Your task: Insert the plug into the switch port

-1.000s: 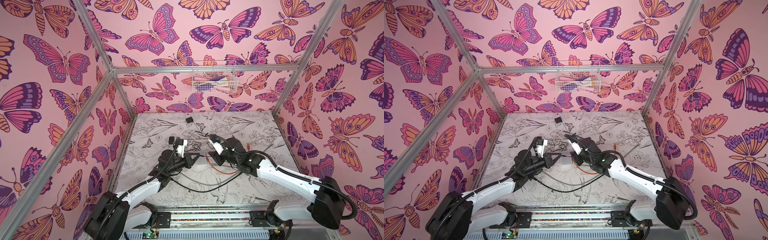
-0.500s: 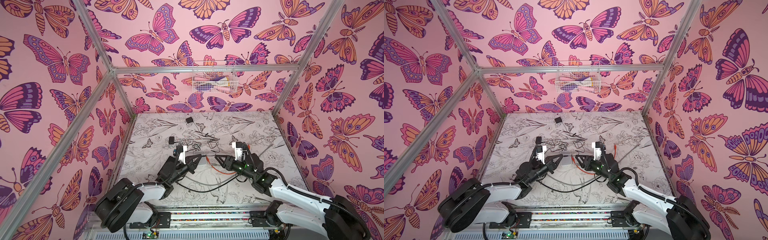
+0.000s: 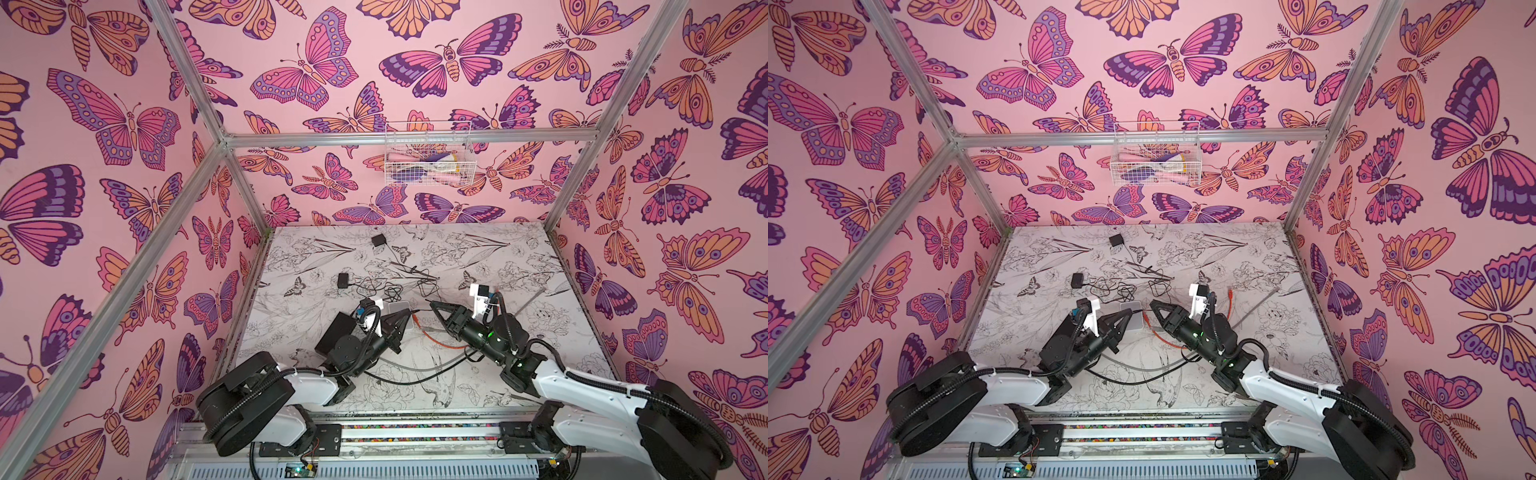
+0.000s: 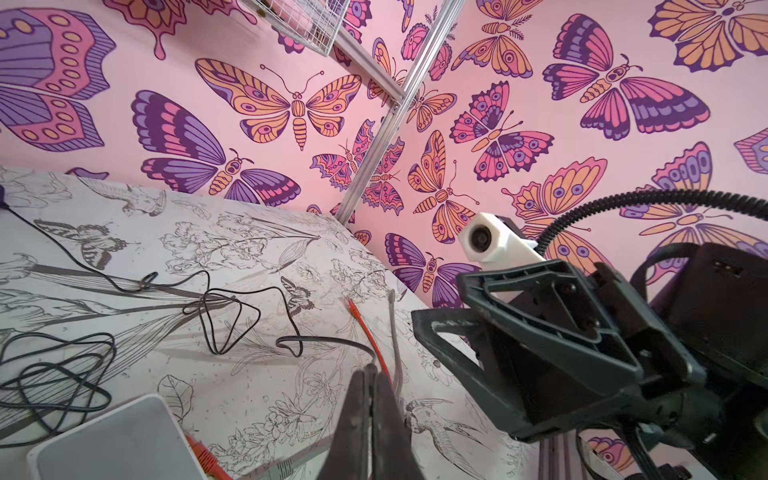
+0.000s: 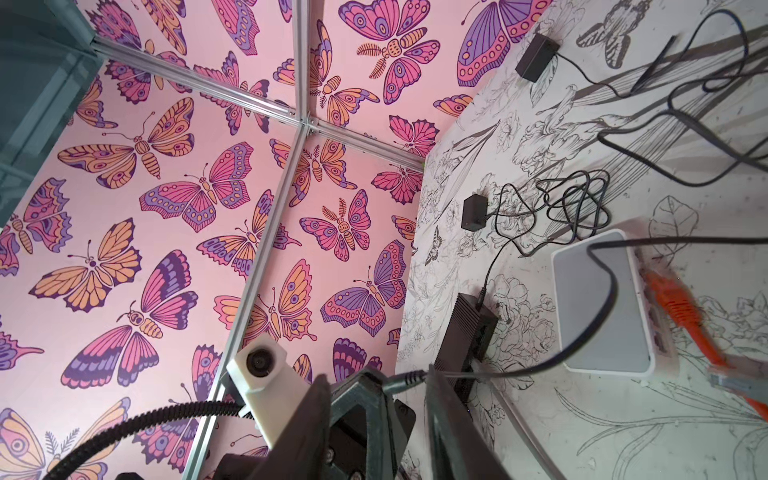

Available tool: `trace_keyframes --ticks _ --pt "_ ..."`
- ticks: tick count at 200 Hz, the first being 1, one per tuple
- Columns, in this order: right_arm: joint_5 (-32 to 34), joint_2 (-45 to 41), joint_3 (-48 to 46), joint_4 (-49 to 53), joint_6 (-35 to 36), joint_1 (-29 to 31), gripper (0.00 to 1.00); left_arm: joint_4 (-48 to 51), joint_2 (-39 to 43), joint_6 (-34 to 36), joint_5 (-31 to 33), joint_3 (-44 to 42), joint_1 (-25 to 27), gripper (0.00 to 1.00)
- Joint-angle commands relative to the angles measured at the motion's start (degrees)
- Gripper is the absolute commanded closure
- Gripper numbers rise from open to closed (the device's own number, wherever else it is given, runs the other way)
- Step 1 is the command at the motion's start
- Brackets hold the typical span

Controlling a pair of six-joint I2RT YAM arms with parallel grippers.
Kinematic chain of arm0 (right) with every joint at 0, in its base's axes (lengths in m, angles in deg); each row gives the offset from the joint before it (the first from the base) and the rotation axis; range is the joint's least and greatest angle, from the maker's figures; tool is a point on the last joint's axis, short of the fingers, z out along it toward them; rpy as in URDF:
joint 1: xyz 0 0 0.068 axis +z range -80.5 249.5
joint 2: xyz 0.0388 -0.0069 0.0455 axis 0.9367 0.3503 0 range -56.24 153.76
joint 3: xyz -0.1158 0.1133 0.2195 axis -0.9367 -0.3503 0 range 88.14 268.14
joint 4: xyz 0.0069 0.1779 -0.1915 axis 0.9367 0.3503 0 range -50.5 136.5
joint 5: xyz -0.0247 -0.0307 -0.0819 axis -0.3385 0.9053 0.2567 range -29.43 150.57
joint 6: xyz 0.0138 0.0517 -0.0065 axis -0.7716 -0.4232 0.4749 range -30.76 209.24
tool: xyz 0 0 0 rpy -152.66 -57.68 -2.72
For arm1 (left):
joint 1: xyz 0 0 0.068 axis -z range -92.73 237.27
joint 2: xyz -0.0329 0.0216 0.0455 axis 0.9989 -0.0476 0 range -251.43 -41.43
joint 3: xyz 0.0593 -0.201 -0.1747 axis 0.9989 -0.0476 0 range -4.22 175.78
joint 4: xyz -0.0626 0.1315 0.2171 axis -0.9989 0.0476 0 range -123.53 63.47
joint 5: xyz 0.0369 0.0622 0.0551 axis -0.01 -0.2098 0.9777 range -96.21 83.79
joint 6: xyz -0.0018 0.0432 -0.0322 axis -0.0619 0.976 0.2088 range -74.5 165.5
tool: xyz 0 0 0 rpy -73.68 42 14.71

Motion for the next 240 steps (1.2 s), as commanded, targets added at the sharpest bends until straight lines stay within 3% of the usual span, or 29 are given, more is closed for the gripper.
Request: trace_keyframes --ticks 1,45,163,240 --pt "3.3 -1.1 0.7 1.4 -3.2 1.1 0.58 -3.6 0.3 3.2 3.4 0.8 0.7 1.00" --pt "2.5 -0.1 4.7 9.5 -5.0 1.5 0.57 -3.6 -0.2 5.1 4.8 1.7 1.9 1.00" --pt "0.0 11.8 4.7 -10.0 -16.1 1.9 0.62 -3.6 -0.4 8.1 7.2 1.7 4.2 1.00" --pt "-0.5 13.1 4.7 -12.3 -17.6 2.3 0.73 -3.6 -1.4 8.5 7.9 2.3 4.8 1.00"
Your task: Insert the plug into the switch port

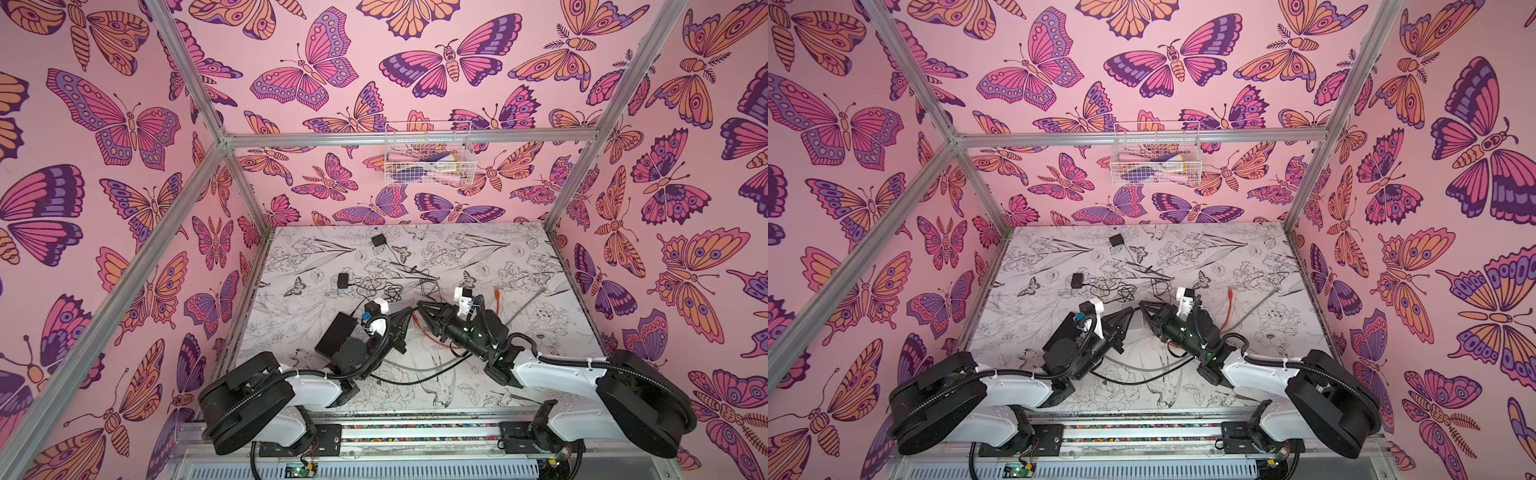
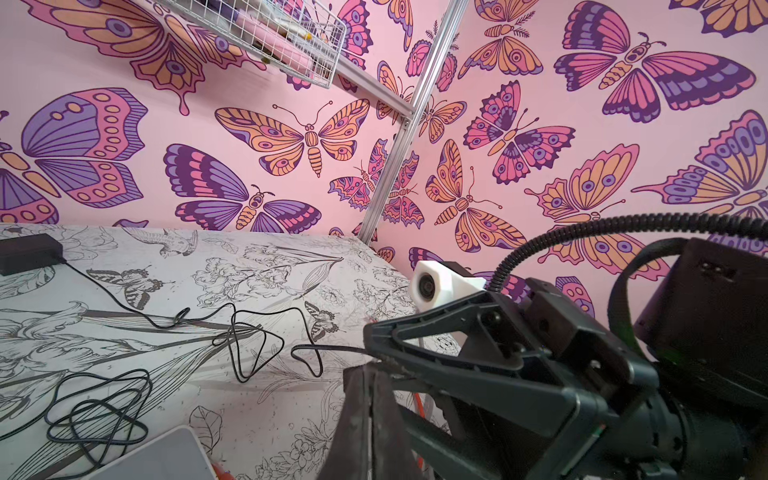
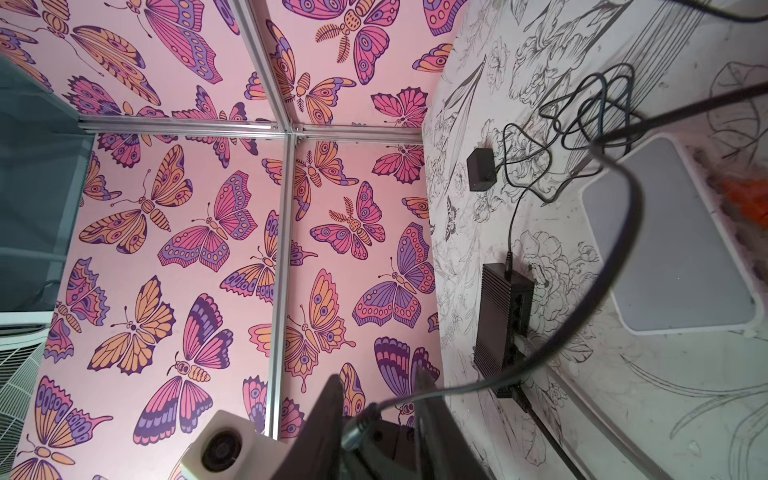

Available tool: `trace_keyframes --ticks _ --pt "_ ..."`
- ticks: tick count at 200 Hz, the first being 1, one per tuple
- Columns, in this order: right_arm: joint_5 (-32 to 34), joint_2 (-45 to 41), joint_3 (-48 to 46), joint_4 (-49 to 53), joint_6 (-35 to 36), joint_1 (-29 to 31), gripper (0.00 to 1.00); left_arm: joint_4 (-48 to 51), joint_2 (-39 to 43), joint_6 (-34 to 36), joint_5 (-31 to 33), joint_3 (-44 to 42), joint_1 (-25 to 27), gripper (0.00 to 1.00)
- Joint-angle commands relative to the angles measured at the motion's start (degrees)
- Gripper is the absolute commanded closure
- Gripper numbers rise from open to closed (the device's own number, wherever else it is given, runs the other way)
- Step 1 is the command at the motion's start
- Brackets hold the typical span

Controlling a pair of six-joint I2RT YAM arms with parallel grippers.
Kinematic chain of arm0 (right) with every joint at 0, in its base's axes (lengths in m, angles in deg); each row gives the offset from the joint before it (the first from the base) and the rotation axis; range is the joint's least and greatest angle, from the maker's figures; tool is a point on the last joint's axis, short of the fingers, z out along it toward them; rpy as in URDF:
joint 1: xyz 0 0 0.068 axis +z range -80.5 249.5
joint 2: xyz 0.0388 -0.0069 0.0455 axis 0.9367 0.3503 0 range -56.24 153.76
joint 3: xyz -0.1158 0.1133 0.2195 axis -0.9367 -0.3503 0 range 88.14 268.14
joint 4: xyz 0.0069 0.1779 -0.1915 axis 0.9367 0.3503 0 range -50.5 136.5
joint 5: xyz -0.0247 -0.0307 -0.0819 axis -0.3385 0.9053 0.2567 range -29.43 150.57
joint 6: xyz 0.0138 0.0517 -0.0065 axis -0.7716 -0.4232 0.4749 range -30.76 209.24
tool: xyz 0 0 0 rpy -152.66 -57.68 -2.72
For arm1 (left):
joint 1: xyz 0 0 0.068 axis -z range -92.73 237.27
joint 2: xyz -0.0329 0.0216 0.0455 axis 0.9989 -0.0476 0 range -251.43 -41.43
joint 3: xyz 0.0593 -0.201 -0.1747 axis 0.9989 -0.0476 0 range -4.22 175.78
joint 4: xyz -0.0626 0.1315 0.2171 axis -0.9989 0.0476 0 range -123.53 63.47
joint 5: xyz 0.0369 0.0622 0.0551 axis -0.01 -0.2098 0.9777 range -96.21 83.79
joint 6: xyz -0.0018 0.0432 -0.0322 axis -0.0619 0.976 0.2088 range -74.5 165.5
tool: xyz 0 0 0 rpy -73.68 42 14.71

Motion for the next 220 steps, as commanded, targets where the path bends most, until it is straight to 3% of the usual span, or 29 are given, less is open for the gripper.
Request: trace_keyframes --ticks 1,58,145,220 --pt "0.0 0.0 1.2 -3.7 -2.1 0.5 0.74 -2.9 -0.9 1.0 0.5 0.9 0.5 1.00" --pt "-0.6 -0.6 1.2 -4.0 -2.3 0.5 0.77 -2.9 -1.8 1.6 1.4 1.5 1.2 1.00" --pt "-0.8 -1.0 0.9 -5.1 -2.7 0.5 0.91 -2.9 -2.9 2.5 2.9 1.9 1.8 1.00" --pt "-1.4 -1.0 0.9 -5.1 -2.0 0.5 0.94 -3.0 -3.4 2.6 3.2 1.7 1.9 1.00"
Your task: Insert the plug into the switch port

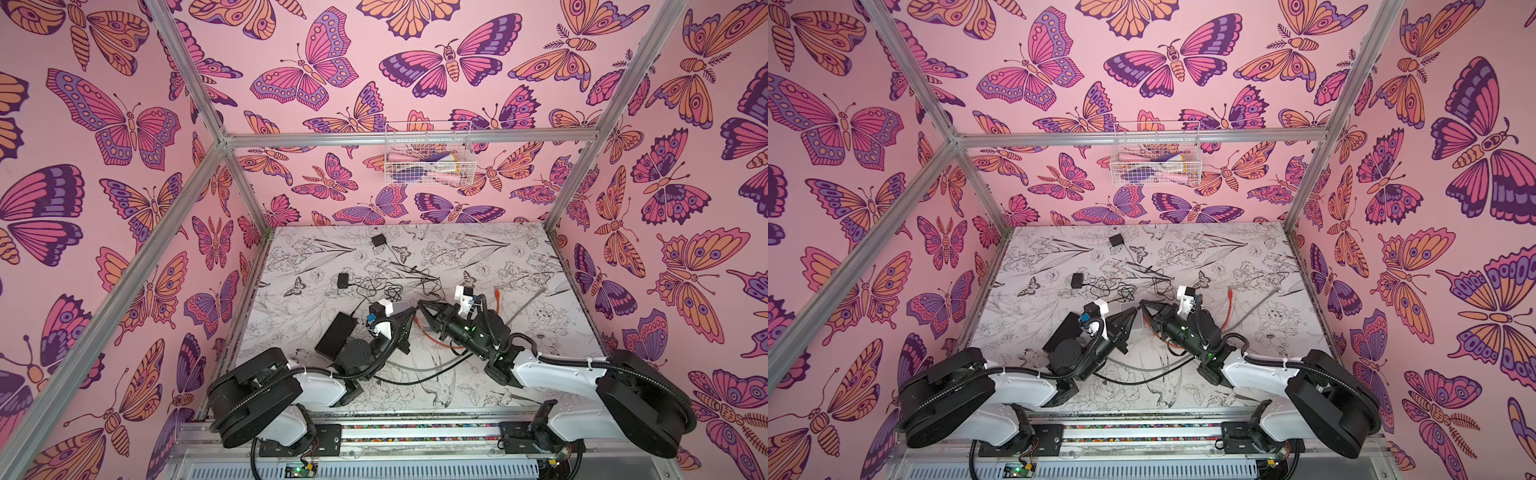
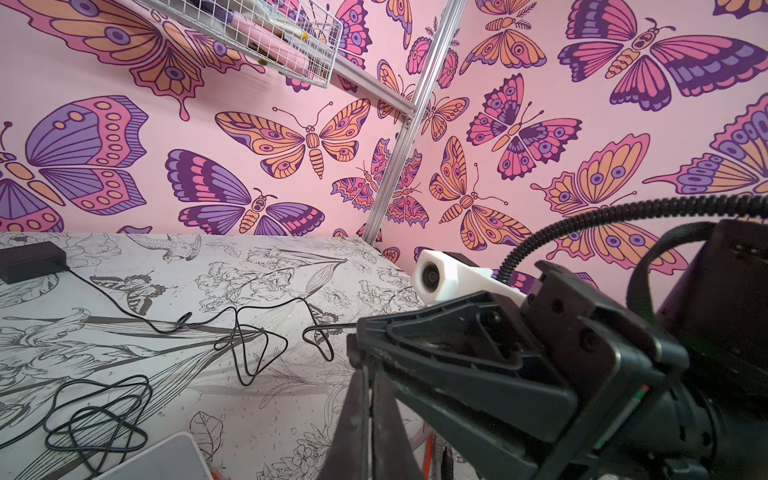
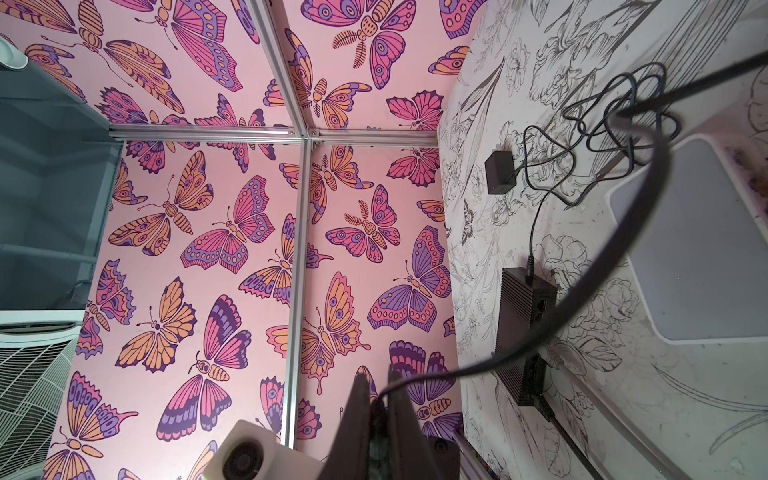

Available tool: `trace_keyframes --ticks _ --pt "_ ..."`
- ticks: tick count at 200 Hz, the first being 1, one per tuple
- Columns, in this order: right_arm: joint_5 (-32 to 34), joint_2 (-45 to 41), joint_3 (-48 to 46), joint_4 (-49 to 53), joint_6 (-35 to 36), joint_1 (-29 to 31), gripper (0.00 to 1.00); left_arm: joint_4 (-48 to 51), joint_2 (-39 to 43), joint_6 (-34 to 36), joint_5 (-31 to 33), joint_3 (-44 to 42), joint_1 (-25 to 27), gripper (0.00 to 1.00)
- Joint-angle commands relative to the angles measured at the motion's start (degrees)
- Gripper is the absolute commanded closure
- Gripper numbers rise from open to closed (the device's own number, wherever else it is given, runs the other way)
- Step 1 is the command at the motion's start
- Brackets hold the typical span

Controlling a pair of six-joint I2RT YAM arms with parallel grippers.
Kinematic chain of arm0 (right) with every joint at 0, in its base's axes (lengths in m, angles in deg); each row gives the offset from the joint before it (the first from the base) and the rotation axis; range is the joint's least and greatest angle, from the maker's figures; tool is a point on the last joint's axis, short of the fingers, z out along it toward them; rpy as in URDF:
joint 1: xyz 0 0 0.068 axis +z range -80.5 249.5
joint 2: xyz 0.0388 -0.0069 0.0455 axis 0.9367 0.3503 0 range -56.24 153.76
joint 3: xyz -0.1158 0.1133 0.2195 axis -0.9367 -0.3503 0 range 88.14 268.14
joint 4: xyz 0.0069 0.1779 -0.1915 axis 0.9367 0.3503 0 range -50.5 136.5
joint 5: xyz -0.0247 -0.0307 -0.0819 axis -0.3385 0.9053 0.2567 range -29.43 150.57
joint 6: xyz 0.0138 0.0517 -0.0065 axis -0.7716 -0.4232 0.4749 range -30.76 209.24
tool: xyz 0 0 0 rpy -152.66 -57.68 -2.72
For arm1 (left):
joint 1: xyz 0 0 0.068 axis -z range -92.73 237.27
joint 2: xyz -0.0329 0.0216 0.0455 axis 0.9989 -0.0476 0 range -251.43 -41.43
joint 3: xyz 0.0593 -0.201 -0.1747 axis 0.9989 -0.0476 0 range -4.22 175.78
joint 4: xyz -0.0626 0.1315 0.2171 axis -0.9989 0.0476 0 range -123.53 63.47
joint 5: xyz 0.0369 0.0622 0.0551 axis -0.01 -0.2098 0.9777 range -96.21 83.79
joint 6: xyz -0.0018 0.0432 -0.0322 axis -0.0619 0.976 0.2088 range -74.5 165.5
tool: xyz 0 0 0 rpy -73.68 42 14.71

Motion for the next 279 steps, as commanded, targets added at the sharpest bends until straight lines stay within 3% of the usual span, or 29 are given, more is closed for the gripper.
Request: trace_keyframes --ticks 1,20,30,42,55,79,96,107,125,137,173,219,279 --pt "-1.7 -0.9 0.9 -3.1 -0.9 0.5 0.94 -1.4 -0.7 0.6 0.8 0.6 0.3 1.00" --pt "-1.5 -1.3 0.7 -2.9 -0.6 0.5 0.95 -1.3 -0.7 -0.2 1.9 0.4 0.3 0.99" --pt "-1.0 -1.6 0.3 -2.7 -0.3 0.5 0.96 -1.3 -0.3 -1.0 3.4 -0.1 0.3 0.78" --pt "0.4 -2.3 -0.3 -2.1 0.6 0.5 0.99 -1.3 0.8 -1.4 4.7 -0.8 0.3 0.45" --pt "2.7 -4.0 -1.0 0.2 2.3 0.5 1.00 -1.3 2.5 -1.6 6.3 -1.9 0.2 0.34" --pt "5.4 -9.8 0.1 11.8 8.0 0.5 1.00 -0.7 5.7 -1.0 9.4 -4.3 0.1 0.32" --pt "8.0 -15.1 2.3 23.9 14.1 0.4 1.00 6.8 9.1 -2.0 11.3 -5.0 -0.2 0.32" --pt "10.5 -18.2 3.9 31.2 18.8 0.4 1.00 19.9 14.5 -3.8 11.6 -3.0 -0.7 0.32" --pt "13.3 -23.0 5.3 41.5 23.7 -1.2 1.00 58.5 18.0 -9.7 9.9 9.9 -3.4 0.32" --pt "13.5 -25.7 4.8 44.4 25.0 -3.4 1.00 69.3 15.1 -10.5 4.7 15.4 -6.6 0.30" --pt "10.4 -29.3 3.6 47.5 25.9 -8.3 1.00 72.3 4.2 -13.8 -6.5 19.6 -13.0 0.31" --pt "9.5 -29.9 4.6 51.8 27.8 -9.7 1.00 77.7 -8.5 -13.2 -7.8 28.8 -13.3 0.27" --pt "7.4 -30.3 3.7 51.3 27.6 -12.3 1.00 80.1 -16.4 -13.4 -7.1 34.3 -13.3 0.22"
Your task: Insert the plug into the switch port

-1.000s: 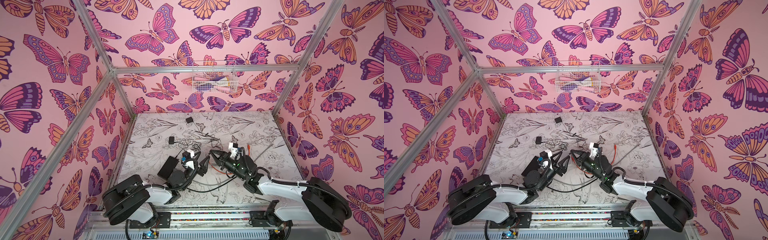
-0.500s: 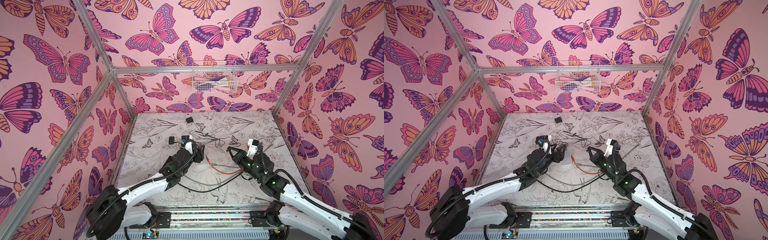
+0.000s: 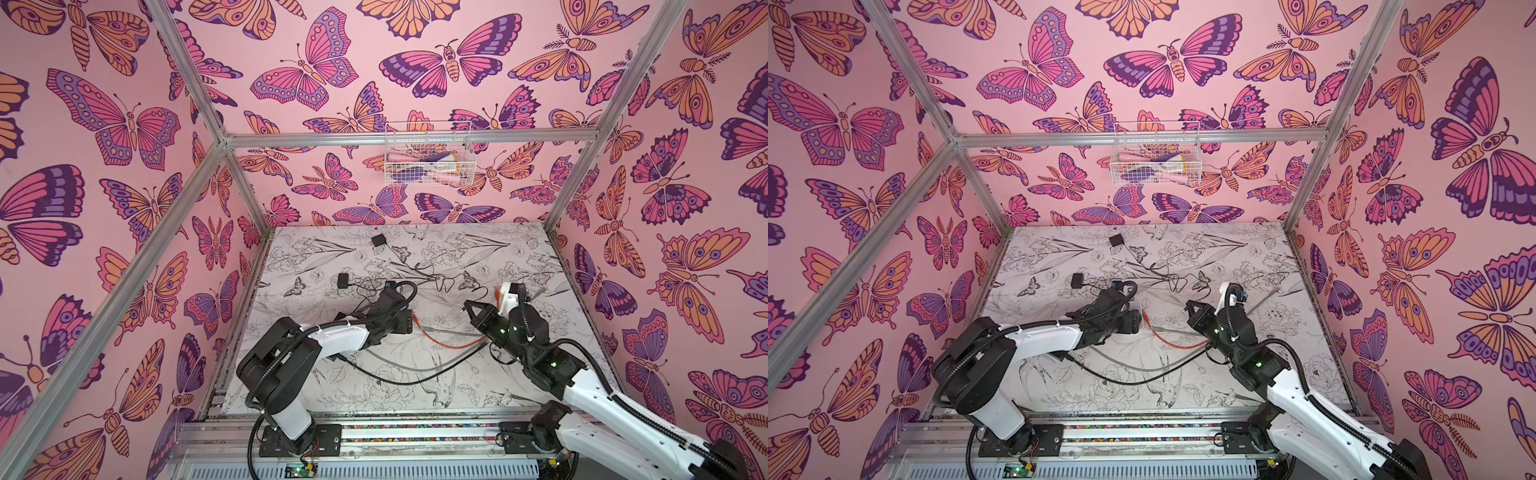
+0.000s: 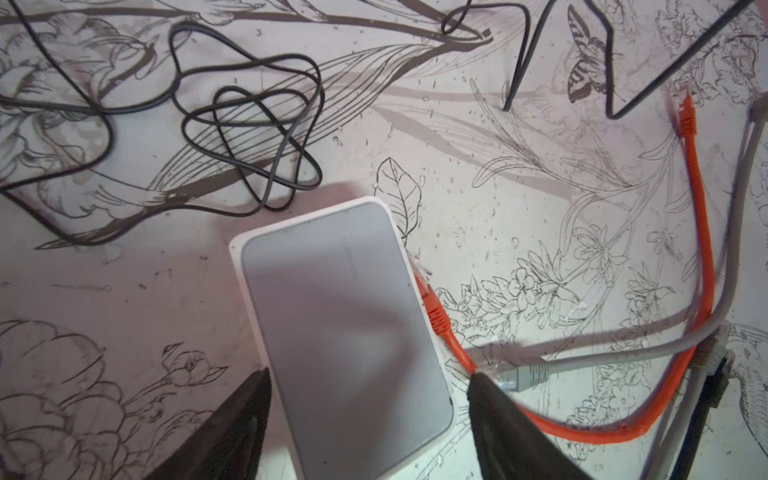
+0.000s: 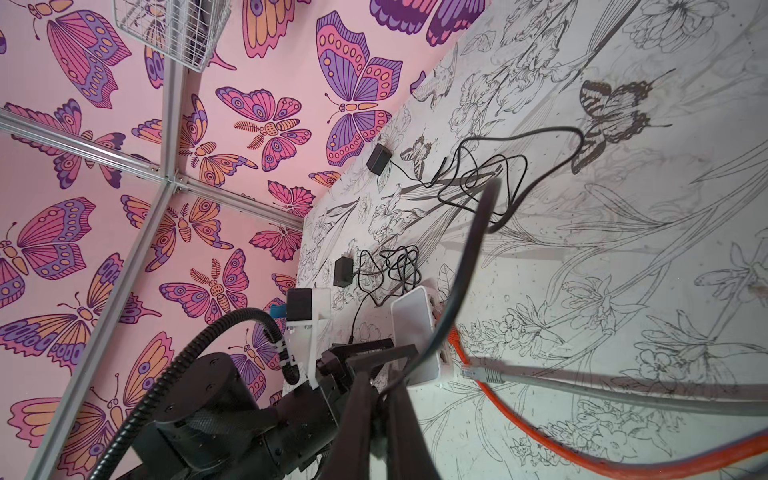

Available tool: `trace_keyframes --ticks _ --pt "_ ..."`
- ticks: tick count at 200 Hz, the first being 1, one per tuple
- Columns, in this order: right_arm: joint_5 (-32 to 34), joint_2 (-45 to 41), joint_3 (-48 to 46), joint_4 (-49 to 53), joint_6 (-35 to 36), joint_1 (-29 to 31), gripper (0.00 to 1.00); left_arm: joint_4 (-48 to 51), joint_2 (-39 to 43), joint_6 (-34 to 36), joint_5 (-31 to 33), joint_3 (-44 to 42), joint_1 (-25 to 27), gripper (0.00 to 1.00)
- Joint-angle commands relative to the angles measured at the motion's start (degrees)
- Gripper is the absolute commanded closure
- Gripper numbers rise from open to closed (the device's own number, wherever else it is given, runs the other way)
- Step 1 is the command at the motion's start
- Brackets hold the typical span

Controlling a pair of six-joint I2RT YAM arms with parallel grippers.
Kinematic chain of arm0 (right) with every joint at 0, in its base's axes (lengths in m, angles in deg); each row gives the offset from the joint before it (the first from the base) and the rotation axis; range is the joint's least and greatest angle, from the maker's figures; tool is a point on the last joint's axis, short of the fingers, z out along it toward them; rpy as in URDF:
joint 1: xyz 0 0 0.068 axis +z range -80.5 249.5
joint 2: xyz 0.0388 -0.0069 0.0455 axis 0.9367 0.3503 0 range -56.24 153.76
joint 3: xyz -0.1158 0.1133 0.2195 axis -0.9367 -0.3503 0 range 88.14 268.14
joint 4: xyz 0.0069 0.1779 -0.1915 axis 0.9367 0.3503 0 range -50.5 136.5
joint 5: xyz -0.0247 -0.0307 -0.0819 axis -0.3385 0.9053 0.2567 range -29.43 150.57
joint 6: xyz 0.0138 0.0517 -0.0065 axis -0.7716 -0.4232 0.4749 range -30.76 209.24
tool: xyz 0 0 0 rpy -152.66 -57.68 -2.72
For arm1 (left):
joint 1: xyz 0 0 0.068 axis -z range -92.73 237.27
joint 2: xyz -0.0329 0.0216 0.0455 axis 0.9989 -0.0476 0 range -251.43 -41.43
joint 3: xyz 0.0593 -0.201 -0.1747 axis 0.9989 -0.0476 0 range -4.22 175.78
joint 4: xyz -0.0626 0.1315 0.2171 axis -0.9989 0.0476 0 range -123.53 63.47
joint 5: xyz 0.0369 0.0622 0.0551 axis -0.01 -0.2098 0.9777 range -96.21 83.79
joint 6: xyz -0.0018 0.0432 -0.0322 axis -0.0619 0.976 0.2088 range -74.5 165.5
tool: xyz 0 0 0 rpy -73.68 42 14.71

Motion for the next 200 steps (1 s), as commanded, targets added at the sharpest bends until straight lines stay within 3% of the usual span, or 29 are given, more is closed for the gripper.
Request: trace_keyframes --ticks 1,60,85,114,139,168,189,200 --pt "-1.2 -0.6 0.1 0.4 0.4 -0.9 1.00 3.5 -2.6 -0.2 -0.1 2.2 -0.1 0.22" --pt "-2.6 -2.3 -0.5 1.1 0.6 -3.3 1.00 13.5 -9.3 3.5 3.7 10.5 1.5 0.19" --pt "-2.9 -3.1 -0.7 1.9 0.7 -3.7 1.00 15.0 -10.2 3.4 4.5 11.8 1.7 0.12" --pt "-3.3 -4.4 -1.6 2.2 0.3 -4.5 1.00 16.7 -11.7 4.4 4.4 13.8 1.8 0.11" --pt "-3.4 -6.0 -1.7 3.5 0.4 -5.0 1.00 18.8 -13.1 5.5 4.6 15.2 1.9 0.21" --pt "-3.0 -8.0 -1.9 5.1 0.8 -5.5 1.00 19.7 -13.9 7.2 3.7 15.2 1.9 0.42" --pt "-3.3 -8.8 -1.9 5.7 1.1 -5.9 1.00 21.3 -14.8 8.3 0.9 15.9 1.9 0.41" --pt "-3.5 -9.2 -1.9 6.1 1.2 -6.1 1.00 21.9 -15.0 8.8 0.3 15.9 1.9 0.36"
